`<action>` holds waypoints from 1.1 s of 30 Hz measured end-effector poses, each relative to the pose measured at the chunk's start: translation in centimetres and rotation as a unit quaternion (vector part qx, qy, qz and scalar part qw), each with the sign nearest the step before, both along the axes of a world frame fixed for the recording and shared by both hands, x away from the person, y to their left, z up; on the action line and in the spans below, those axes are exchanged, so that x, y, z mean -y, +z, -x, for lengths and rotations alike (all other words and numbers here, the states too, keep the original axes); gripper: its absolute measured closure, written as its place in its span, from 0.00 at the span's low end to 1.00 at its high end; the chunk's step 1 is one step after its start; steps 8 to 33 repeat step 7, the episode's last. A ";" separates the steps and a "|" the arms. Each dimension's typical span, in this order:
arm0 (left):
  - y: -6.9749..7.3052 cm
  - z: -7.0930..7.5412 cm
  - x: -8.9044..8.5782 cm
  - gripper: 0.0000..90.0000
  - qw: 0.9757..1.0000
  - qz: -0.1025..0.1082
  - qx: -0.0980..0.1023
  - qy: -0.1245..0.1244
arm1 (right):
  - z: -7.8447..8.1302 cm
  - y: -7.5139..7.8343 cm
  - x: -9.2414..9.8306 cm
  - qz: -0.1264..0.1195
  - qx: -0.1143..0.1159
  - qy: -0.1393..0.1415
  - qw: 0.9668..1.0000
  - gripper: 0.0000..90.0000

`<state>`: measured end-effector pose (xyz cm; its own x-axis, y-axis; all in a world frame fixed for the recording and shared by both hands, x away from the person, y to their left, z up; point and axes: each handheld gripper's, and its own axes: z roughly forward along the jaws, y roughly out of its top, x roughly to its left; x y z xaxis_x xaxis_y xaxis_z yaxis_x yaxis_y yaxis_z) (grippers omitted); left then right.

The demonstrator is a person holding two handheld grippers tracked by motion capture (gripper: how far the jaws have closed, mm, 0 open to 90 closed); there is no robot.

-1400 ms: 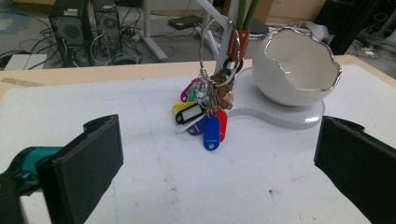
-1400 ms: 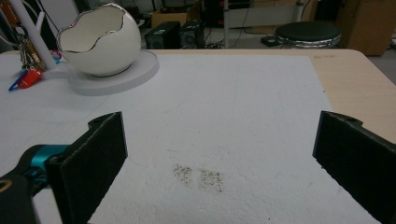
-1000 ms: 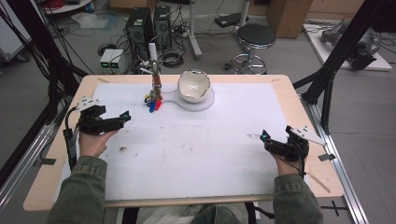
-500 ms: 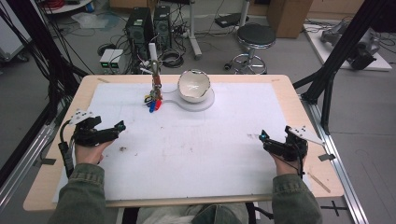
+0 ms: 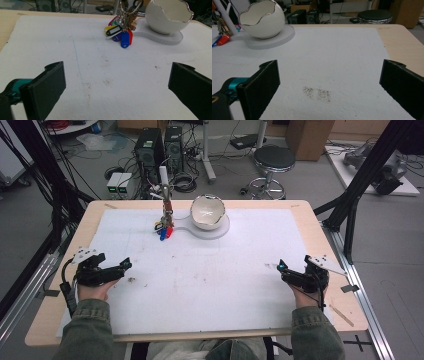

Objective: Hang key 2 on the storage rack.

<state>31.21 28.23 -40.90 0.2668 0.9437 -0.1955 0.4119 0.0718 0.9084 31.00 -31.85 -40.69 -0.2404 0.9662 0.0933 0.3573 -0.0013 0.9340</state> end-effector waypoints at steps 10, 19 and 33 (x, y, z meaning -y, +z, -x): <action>0.0 0.1 0.0 0.02 1.000 0.008 0.007 -0.001 | 0.0 0.0 0.2 -0.003 0.000 0.001 1.000 0.02; 0.0 0.1 0.0 0.02 1.000 0.008 0.007 -0.001 | 0.0 0.0 0.2 -0.003 0.000 0.001 1.000 0.02; 0.0 0.1 0.0 0.02 1.000 0.008 0.007 -0.001 | 0.0 0.0 0.2 -0.003 0.000 0.001 1.000 0.02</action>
